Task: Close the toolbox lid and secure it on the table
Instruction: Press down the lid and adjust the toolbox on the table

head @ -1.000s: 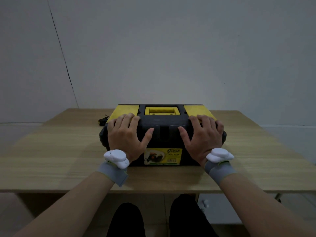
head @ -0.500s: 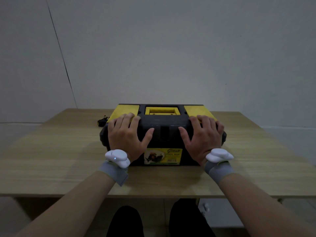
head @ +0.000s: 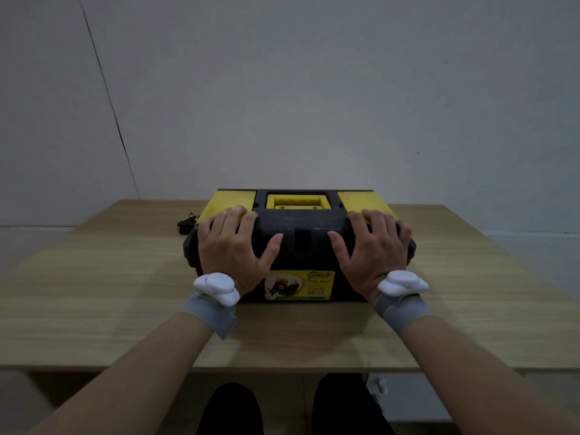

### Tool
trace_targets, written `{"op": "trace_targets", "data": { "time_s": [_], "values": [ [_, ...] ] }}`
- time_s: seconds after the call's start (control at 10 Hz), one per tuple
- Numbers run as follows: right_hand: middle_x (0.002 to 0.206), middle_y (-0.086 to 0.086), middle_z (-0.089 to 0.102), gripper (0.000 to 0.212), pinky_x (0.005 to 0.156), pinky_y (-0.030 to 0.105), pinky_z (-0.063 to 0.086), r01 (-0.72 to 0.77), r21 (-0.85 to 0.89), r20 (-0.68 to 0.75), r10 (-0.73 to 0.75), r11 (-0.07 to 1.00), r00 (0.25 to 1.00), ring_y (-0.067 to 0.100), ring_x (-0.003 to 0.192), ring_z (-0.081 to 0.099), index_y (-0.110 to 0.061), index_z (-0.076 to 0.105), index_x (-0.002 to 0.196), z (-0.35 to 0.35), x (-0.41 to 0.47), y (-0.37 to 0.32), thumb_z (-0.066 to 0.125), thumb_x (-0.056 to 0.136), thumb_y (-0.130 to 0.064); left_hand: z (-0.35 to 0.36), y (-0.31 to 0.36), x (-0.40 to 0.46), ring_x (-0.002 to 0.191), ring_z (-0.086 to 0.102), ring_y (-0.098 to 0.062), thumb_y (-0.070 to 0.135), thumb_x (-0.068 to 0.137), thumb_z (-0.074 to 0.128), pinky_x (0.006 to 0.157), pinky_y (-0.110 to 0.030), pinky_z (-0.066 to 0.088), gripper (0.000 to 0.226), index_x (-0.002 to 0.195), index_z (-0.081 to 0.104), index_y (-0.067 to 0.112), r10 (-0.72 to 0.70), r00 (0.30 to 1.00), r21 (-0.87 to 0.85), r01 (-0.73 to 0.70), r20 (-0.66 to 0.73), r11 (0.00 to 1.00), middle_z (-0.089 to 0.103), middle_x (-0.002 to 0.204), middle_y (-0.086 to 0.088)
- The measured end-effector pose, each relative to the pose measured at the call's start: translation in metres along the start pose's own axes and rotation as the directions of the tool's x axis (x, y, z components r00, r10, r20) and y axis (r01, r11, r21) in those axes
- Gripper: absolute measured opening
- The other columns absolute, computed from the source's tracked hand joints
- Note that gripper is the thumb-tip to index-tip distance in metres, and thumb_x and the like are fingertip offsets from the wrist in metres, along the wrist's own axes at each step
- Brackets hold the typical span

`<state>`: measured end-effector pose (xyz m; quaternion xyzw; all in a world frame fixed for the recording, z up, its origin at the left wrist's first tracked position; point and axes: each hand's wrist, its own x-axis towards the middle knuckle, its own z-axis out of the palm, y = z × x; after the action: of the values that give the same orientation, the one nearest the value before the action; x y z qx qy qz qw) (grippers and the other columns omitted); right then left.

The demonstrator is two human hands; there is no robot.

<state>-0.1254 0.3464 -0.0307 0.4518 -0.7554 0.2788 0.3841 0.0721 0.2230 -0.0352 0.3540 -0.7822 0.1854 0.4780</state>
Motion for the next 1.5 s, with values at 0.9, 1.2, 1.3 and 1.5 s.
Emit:
{"op": "trace_targets", "data": {
  "time_s": [0.9,1.2,1.3,1.5],
  "values": [
    [0.107,0.012,0.062,0.058,0.090,0.043,0.030,0.016,-0.021,0.011,-0.015,1.000,1.000,0.032,0.100,0.055,-0.015,0.064,0.112,0.026,0.020,0.002,0.037,0.089,-0.062,0.024,-0.008,0.017,0.103,0.062,-0.033,0.059,0.089,0.048,0.091,-0.044,0.040,0.057,0.107,0.068,0.009,0.001,1.000,0.011,-0.002,0.023,1.000,0.068,0.112,-0.012],
    [0.106,0.011,0.062,0.058,0.090,0.043,0.029,0.018,-0.033,0.004,-0.018,0.999,1.000,0.031,0.100,0.054,-0.016,0.063,0.112,0.041,0.028,0.003,0.035,0.090,-0.062,0.038,-0.013,0.024,0.103,0.062,-0.032,0.060,0.090,0.046,0.091,-0.043,0.038,0.058,0.107,0.069,0.009,0.009,1.000,0.021,-0.009,0.004,1.000,0.069,0.112,-0.012],
    [0.106,0.011,0.062,0.056,0.090,0.044,0.029,0.021,-0.025,-0.010,-0.021,0.999,1.000,0.031,0.100,0.054,-0.017,0.062,0.112,0.044,0.029,0.003,0.037,0.090,-0.062,0.041,-0.014,0.026,0.104,0.062,-0.033,0.060,0.090,0.046,0.091,-0.044,0.038,0.058,0.107,0.069,0.010,0.012,1.000,0.021,-0.012,0.007,1.000,0.068,0.113,-0.012],
    [0.106,0.012,0.061,0.056,0.091,0.044,0.029,0.023,-0.023,-0.002,-0.023,0.999,1.000,0.031,0.100,0.054,-0.016,0.062,0.111,0.050,0.033,0.003,0.036,0.090,-0.061,0.047,-0.016,0.028,0.104,0.062,-0.033,0.060,0.090,0.046,0.091,-0.044,0.038,0.058,0.107,0.068,0.010,0.015,1.000,0.025,-0.015,0.011,1.000,0.068,0.113,-0.012]
  ]
}}
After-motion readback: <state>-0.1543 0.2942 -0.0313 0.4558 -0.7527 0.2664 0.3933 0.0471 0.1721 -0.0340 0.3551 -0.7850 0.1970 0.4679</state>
